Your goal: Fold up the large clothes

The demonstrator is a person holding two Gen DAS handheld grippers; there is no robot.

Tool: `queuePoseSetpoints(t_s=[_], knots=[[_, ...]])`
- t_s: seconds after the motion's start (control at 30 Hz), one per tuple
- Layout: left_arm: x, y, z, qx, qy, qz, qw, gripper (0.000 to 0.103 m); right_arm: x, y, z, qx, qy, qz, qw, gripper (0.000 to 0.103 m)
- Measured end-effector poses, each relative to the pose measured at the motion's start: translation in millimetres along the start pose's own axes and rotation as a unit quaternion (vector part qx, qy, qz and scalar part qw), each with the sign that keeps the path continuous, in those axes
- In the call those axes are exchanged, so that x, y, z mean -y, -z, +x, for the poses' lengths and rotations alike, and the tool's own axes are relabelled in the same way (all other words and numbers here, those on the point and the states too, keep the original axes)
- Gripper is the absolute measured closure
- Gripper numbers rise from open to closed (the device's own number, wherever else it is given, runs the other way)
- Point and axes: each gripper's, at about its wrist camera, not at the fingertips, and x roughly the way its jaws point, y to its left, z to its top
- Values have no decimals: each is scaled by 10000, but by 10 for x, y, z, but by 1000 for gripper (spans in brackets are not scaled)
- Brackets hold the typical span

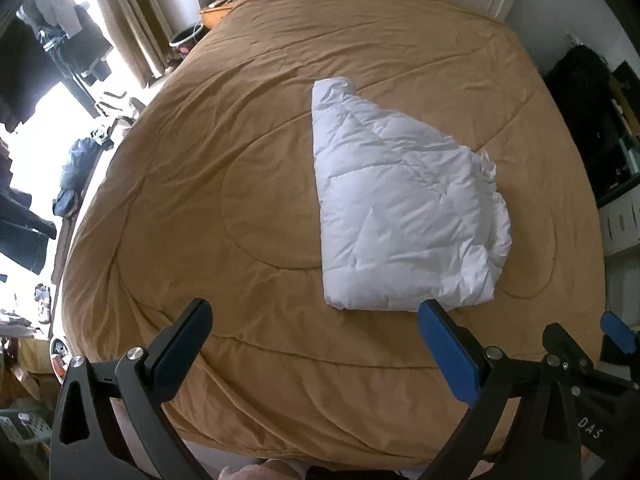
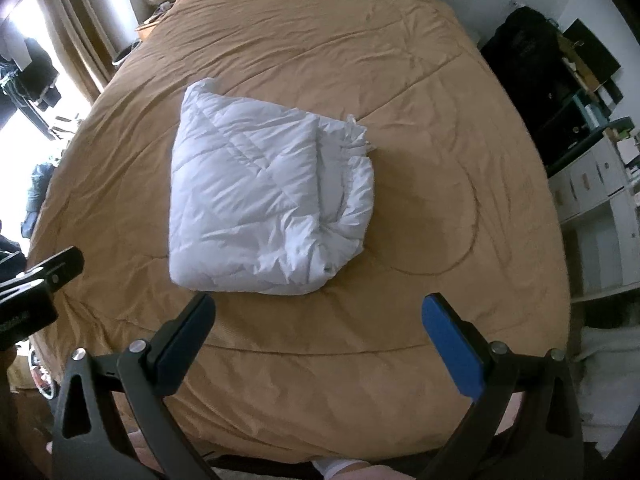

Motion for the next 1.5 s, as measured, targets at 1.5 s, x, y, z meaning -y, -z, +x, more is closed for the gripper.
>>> queuePoseSetpoints(t_s=[1.5], knots=[[109, 77, 56, -31, -325, 157, 9993, 1, 58, 73, 109, -415, -120, -74, 9990, 0]])
